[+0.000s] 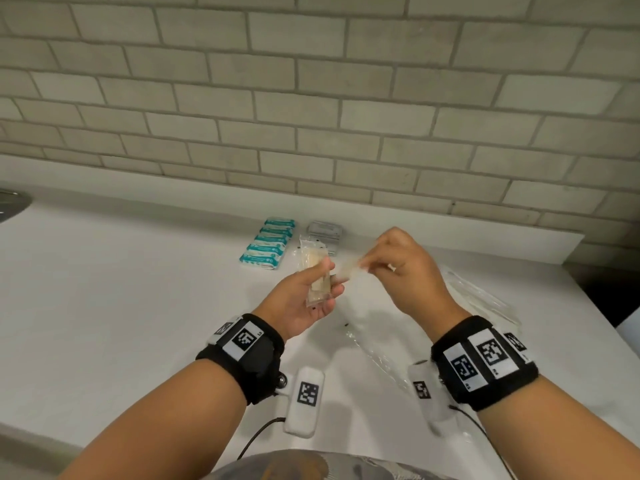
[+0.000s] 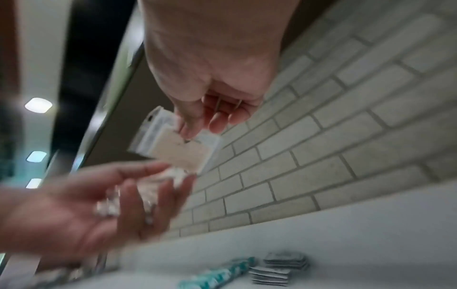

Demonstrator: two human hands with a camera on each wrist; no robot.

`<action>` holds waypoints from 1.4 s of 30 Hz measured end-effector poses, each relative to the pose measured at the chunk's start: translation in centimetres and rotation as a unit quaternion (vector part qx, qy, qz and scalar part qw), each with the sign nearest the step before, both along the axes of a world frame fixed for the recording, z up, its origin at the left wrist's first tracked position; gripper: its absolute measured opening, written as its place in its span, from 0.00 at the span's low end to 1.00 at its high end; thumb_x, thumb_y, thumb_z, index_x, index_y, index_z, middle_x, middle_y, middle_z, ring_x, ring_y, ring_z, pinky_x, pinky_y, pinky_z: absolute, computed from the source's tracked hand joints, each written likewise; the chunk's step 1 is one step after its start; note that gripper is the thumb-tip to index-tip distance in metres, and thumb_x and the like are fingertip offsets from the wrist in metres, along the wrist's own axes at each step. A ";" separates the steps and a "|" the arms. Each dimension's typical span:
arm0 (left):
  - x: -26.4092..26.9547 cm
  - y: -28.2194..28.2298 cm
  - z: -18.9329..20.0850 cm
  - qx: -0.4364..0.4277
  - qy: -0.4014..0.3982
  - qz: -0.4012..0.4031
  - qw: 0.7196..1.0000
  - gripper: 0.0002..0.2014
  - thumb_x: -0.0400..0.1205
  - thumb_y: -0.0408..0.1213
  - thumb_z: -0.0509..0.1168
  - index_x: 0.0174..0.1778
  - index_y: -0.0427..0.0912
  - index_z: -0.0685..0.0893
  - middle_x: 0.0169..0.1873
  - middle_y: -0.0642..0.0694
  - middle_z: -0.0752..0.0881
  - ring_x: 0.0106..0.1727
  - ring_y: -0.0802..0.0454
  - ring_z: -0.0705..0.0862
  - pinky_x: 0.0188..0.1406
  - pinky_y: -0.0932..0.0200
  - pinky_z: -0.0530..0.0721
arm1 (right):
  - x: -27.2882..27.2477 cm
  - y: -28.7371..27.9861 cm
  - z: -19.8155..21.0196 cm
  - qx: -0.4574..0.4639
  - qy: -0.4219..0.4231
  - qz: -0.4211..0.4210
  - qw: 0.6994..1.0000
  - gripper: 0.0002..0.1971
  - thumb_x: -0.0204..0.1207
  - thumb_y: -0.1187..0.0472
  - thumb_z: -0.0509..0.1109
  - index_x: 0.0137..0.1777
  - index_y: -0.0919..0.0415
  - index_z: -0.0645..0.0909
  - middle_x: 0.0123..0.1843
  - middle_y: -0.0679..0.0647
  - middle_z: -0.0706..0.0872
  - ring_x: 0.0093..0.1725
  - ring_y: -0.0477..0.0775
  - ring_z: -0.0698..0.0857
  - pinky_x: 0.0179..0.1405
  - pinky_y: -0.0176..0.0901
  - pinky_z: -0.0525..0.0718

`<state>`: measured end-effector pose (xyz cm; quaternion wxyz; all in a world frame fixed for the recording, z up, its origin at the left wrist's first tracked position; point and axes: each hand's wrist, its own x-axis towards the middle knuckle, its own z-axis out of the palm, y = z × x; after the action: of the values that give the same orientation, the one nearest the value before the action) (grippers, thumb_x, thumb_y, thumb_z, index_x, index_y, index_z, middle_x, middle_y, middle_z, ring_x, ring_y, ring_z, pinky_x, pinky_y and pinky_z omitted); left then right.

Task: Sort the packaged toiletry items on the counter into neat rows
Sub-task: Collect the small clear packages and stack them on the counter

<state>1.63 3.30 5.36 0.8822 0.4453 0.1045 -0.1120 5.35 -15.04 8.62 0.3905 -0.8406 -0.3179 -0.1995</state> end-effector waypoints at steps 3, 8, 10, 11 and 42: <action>0.0 0.9 0.1 0.055 -0.043 0.020 0.997 0.13 0.78 0.32 0.70 0.58 0.44 0.81 0.44 0.45 0.87 0.40 0.53 0.86 0.30 0.65 0.81 | -0.2 0.7 -1.5 -0.121 -0.040 0.042 0.991 0.12 0.74 0.71 0.72 0.42 0.52 0.92 0.48 0.45 0.80 0.43 0.48 0.80 0.41 0.41 0.79; 0.1 2.4 0.4 0.227 -0.112 0.046 0.966 0.20 0.79 0.31 0.69 0.67 0.46 0.77 0.55 0.45 0.85 0.55 0.49 0.85 0.44 0.58 0.81 | -0.2 2.9 -0.1 0.034 0.221 -0.005 0.975 0.10 0.77 0.57 0.72 0.56 0.44 0.81 0.49 0.43 0.84 0.40 0.46 0.82 0.45 0.34 0.81; 0.0 3.2 0.2 0.287 -0.128 0.037 0.949 0.22 0.77 0.32 0.71 0.67 0.46 0.77 0.54 0.44 0.85 0.56 0.47 0.85 0.45 0.56 0.83 | 0.0 4.1 0.7 -0.024 0.267 -0.006 0.964 0.07 0.74 0.56 0.75 0.51 0.47 0.84 0.42 0.45 0.86 0.36 0.46 0.82 0.42 0.40 0.82; 0.0 3.5 0.1 0.310 -0.137 0.029 0.940 0.22 0.76 0.32 0.72 0.66 0.45 0.77 0.52 0.43 0.85 0.55 0.46 0.86 0.44 0.56 0.83 | 0.1 4.8 1.0 -0.064 0.273 -0.006 0.960 0.03 0.73 0.57 0.76 0.46 0.50 0.87 0.38 0.45 0.86 0.35 0.46 0.82 0.41 0.42 0.82; -3.7 16.6 -2.7 0.048 -0.053 0.069 0.995 0.14 0.83 0.36 0.65 0.64 0.37 0.82 0.59 0.36 0.87 0.61 0.41 0.87 0.55 0.48 0.88 | 0.5 16.7 -4.2 -0.154 0.281 0.024 0.947 0.06 0.79 0.55 0.68 0.47 0.53 0.86 0.48 0.48 0.89 0.44 0.50 0.86 0.44 0.40 0.82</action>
<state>-2.08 19.87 2.65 0.8698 0.4841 0.0928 -0.0222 5.85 1.70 4.47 0.3341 -0.9047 -0.2423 0.1061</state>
